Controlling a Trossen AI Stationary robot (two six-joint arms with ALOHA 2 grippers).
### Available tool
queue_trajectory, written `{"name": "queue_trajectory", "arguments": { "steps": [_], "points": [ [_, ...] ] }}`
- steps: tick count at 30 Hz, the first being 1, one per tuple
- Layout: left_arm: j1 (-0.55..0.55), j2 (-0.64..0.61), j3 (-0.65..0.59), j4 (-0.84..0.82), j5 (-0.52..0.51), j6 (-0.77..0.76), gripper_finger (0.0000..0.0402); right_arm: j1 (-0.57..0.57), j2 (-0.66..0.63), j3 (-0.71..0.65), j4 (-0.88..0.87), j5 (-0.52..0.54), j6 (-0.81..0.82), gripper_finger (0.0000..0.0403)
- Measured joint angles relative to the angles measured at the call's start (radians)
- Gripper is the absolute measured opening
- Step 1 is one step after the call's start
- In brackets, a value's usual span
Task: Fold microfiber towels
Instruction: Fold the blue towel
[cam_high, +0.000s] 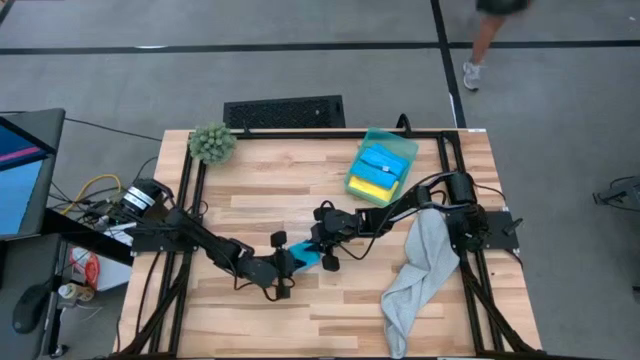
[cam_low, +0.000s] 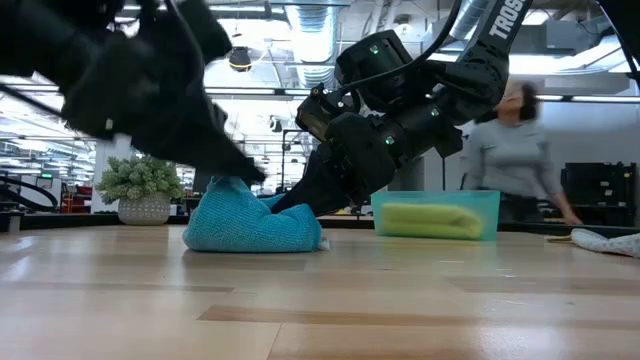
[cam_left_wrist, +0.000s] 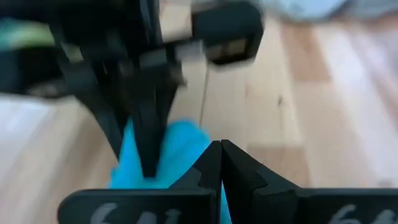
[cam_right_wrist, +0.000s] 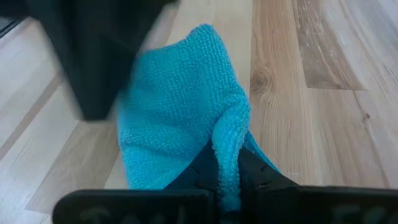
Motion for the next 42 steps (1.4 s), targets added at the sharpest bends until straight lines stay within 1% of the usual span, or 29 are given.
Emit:
{"name": "queue_trajectory", "arguments": {
  "steps": [2, 6, 9, 14, 18, 22, 26, 28, 31, 36, 42],
  "points": [
    [0.000, 0.032, 0.011, -0.040, -0.001, -0.046, 0.0000, 0.000, 0.000, 0.000, 0.000, 0.000, -0.005, 0.0038],
    [-0.005, 0.073, 0.012, -0.058, -0.008, -0.136, 0.0000, 0.000, 0.000, 0.000, -0.002, -0.002, -0.005, 0.0038],
    [-0.019, 0.085, 0.014, -0.080, -0.018, -0.190, 0.0000, 0.000, 0.000, 0.000, -0.012, -0.002, -0.006, 0.0039],
    [-0.046, 0.085, 0.015, -0.135, -0.064, -0.267, 0.0000, -0.013, 0.000, 0.001, -0.025, -0.012, 0.011, 0.0047],
    [-0.052, 0.086, 0.014, -0.140, -0.069, -0.282, 0.0000, -0.020, -0.007, 0.000, -0.031, -0.020, 0.018, 0.0065],
    [-0.052, 0.086, 0.014, -0.144, -0.069, -0.288, 0.0000, -0.026, -0.046, -0.003, -0.060, -0.011, 0.019, 0.0084],
    [-0.052, 0.086, 0.014, -0.147, -0.068, -0.289, 0.0000, -0.039, -0.086, -0.003, -0.078, -0.008, 0.007, 0.0095],
    [-0.052, 0.086, 0.013, -0.147, -0.067, -0.288, 0.0000, -0.044, -0.091, -0.003, -0.084, -0.010, 0.015, 0.0098],
    [-0.052, 0.086, 0.013, -0.148, -0.070, -0.289, 0.0000, -0.038, -0.091, -0.003, -0.059, -0.049, 0.037, 0.0100],
    [-0.053, 0.086, 0.013, -0.149, -0.076, -0.290, 0.0000, -0.030, -0.111, -0.003, -0.062, -0.034, 0.030, 0.0098],
    [-0.053, 0.087, 0.012, -0.149, -0.075, -0.291, 0.0000, -0.066, -0.161, -0.008, -0.065, -0.025, 0.007, 0.0097]
  ]
}}
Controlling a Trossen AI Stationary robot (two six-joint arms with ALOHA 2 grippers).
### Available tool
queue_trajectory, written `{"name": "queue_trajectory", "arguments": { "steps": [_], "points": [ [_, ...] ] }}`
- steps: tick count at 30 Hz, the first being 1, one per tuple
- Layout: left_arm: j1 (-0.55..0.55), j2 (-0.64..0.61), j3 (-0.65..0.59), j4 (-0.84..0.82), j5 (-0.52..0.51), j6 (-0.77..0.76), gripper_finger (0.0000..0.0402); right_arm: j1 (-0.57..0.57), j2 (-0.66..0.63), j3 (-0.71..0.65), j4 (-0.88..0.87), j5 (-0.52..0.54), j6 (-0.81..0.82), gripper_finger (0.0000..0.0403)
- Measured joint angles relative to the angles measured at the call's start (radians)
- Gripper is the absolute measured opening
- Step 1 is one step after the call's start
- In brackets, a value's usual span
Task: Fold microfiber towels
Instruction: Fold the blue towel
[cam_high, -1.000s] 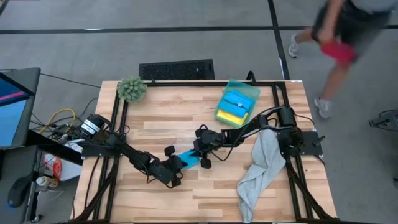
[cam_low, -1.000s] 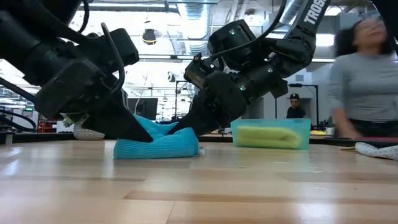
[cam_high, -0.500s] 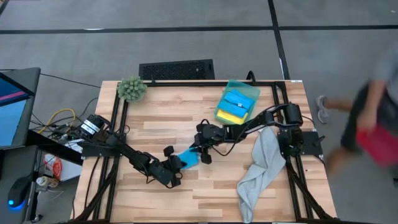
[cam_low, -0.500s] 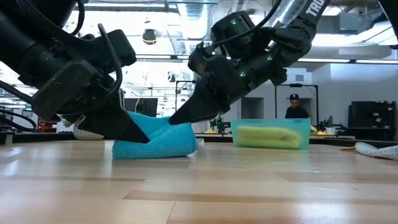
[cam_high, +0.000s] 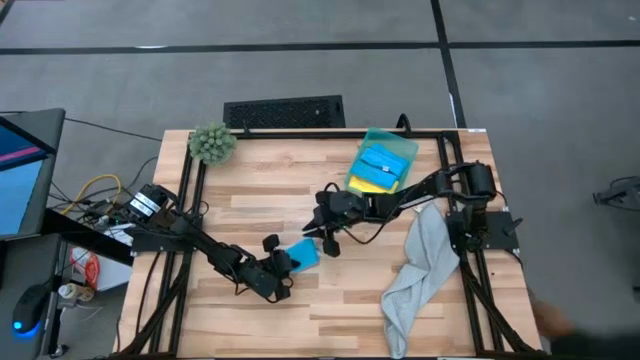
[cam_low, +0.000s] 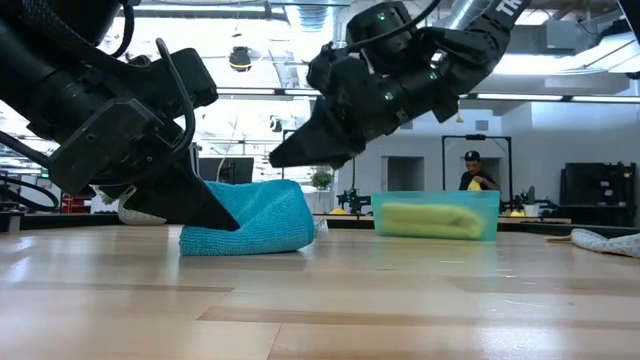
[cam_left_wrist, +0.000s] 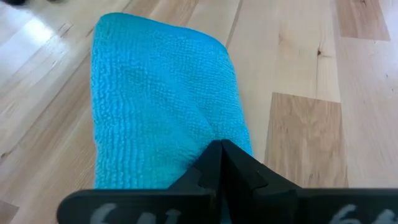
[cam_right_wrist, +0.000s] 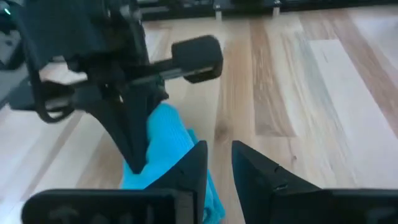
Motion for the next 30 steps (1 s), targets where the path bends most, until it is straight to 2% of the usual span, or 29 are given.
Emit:
{"name": "queue_trajectory", "arguments": {
  "steps": [4, 7, 10, 15, 20, 26, 30],
  "points": [
    [0.000, 0.000, 0.000, 0.000, -0.001, -0.001, 0.0000, -0.003, -0.012, 0.000, 0.026, -0.097, 0.036, 0.0097],
    [0.000, 0.000, 0.000, 0.000, -0.002, -0.002, 0.0000, 0.045, -0.009, 0.000, 0.056, -0.128, 0.053, 0.0089],
    [0.000, 0.000, 0.000, 0.003, -0.003, -0.002, 0.0000, 0.094, 0.033, -0.001, 0.089, -0.105, 0.050, 0.0072],
    [-0.001, 0.001, -0.001, 0.012, 0.003, -0.002, 0.0000, 0.105, 0.129, -0.001, 0.182, 0.025, 0.023, 0.0036],
    [-0.002, -0.001, 0.011, 0.013, 0.017, -0.017, 0.0000, 0.069, 0.234, 0.001, 0.270, -0.005, 0.075, 0.0010],
    [-0.008, -0.061, 0.122, -0.094, 0.045, 0.097, 0.0000, 0.070, 0.295, 0.006, 0.328, -0.009, 0.118, 0.0018],
    [-0.013, -0.087, 0.203, -0.240, -0.042, 0.154, 0.0000, 0.076, 0.301, 0.006, 0.335, -0.005, 0.127, 0.0026]
  ]
}}
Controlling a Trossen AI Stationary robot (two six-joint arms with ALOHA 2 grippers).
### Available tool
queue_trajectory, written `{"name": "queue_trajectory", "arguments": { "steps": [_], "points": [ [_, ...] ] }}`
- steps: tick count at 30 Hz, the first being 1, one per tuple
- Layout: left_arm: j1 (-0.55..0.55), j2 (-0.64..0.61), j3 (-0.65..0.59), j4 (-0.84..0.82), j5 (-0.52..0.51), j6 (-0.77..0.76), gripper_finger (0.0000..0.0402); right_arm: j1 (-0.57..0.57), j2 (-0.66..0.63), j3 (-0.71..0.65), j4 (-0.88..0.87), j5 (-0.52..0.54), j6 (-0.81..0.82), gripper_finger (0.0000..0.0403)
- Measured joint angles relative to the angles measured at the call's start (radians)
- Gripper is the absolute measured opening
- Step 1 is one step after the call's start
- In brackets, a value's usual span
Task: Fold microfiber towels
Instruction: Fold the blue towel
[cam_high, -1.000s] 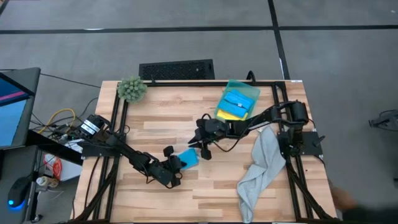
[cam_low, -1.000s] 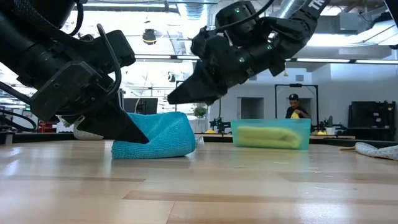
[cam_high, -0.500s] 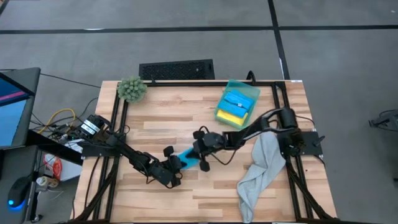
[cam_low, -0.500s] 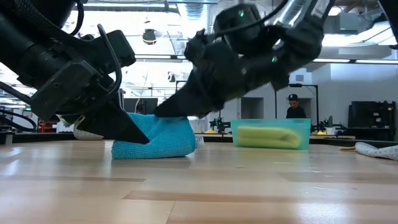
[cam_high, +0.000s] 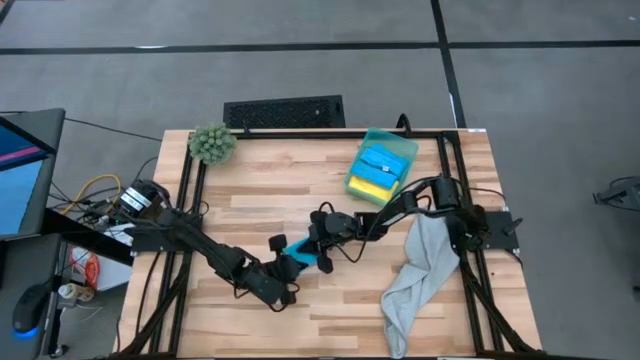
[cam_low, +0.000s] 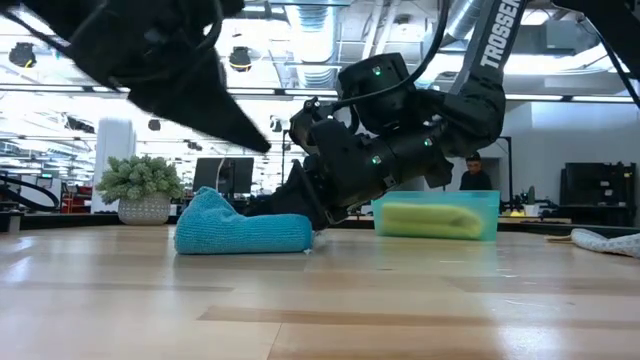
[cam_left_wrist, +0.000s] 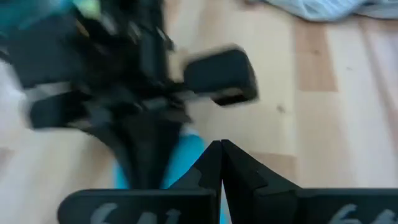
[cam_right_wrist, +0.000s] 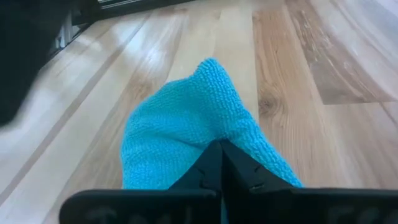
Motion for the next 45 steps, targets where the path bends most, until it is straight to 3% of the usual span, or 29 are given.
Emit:
{"name": "queue_trajectory", "arguments": {
  "steps": [4, 15, 21, 26, 30, 35, 39, 42, 45],
  "points": [
    [-0.007, 0.011, 0.004, -0.084, -0.130, -0.007, 0.0000, -0.001, 0.001, 0.000, -0.003, -0.002, 0.000, 0.0022],
    [-0.036, 0.118, -0.129, -0.043, -0.187, -0.345, 0.0000, -0.001, 0.004, -0.002, -0.002, -0.010, 0.000, 0.0023],
    [-0.060, 0.135, -0.134, -0.040, -0.212, -0.422, 0.0000, -0.008, 0.001, -0.002, -0.001, -0.017, 0.000, 0.0020],
    [-0.060, 0.135, -0.135, -0.036, -0.205, -0.426, 0.0000, -0.041, -0.113, -0.010, -0.158, -0.049, -0.028, 0.0027],
    [-0.061, 0.135, -0.137, -0.030, -0.207, -0.455, 0.0000, -0.056, -0.280, -0.008, -0.329, -0.043, -0.116, 0.0026],
    [-0.061, 0.136, -0.137, -0.023, -0.207, -0.477, 0.0000, -0.005, -0.405, -0.009, -0.506, -0.106, -0.236, 0.0025],
    [-0.061, 0.136, -0.138, 0.000, -0.206, -0.444, 0.0000, 0.071, -0.426, -0.006, -0.522, -0.015, -0.402, 0.0052],
    [-0.061, 0.136, -0.138, 0.011, -0.200, -0.374, 0.0000, 0.103, -0.398, 0.005, -0.531, 0.100, -0.569, 0.0096],
    [-0.062, 0.136, -0.138, 0.017, -0.193, -0.281, 0.0000, 0.095, -0.365, 0.045, -0.527, 0.162, -0.613, 0.0150]
  ]
}}
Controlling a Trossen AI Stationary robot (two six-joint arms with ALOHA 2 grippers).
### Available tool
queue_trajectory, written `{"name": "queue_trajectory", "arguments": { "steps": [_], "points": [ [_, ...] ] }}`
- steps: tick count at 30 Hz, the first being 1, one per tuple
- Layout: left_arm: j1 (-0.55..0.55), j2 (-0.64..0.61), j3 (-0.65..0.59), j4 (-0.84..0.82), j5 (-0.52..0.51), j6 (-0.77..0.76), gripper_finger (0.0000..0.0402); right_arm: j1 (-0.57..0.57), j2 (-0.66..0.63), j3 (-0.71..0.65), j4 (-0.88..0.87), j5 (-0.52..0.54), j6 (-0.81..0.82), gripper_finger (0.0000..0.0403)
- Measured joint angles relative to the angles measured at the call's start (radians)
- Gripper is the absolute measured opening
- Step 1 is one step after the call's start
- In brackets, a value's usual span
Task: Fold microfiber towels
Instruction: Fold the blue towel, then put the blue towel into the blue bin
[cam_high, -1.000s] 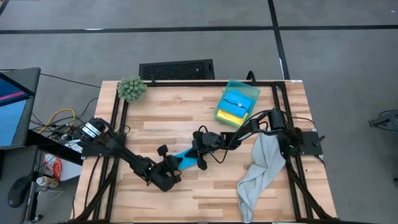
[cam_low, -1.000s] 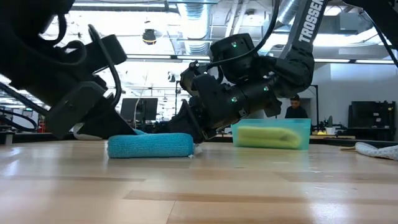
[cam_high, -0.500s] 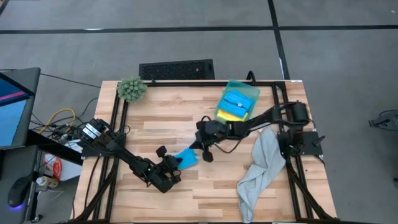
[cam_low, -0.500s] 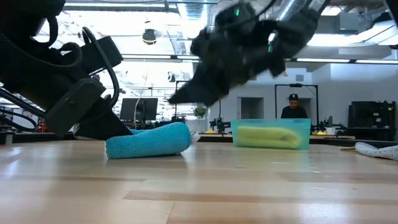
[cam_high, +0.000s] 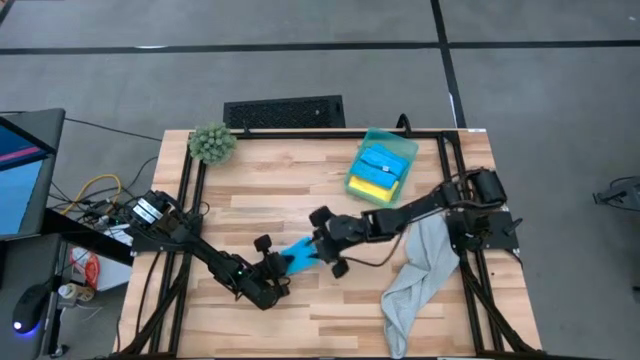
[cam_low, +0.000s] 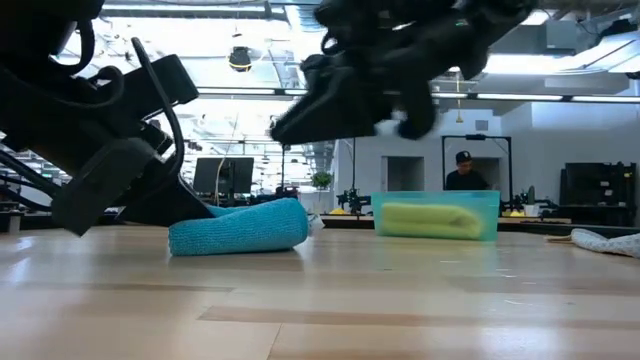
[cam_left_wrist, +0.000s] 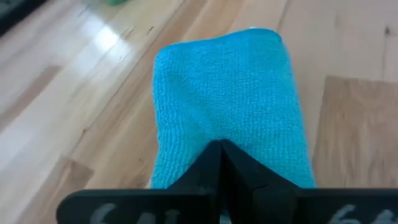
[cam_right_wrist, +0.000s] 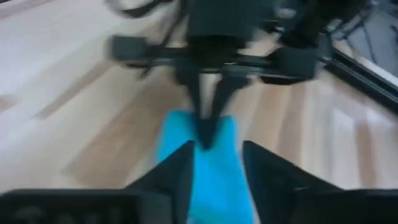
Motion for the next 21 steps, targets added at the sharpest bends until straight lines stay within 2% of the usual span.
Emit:
{"name": "queue_trajectory", "arguments": {
  "steps": [4, 7, 11, 17, 21],
  "points": [
    [0.017, 0.000, 0.001, 0.006, 0.030, 0.090, 0.0000, -0.043, 0.070, 0.077, 0.006, -0.003, 0.102, 0.0218],
    [0.027, -0.002, 0.002, 0.008, 0.051, 0.103, 0.0000, -0.075, 0.134, 0.119, -0.003, -0.034, 0.170, 0.0246],
    [0.028, -0.002, 0.002, 0.010, 0.052, 0.103, 0.0000, -0.102, 0.216, 0.152, 0.001, -0.127, 0.244, 0.0250],
    [0.022, -0.001, 0.002, 0.014, 0.051, 0.103, 0.0000, -0.135, 0.303, 0.159, 0.025, -0.163, 0.297, 0.0238],
    [0.021, -0.001, 0.002, 0.014, 0.053, 0.105, 0.0000, -0.151, 0.346, 0.163, 0.023, -0.263, 0.369, 0.0233]
  ]
}}
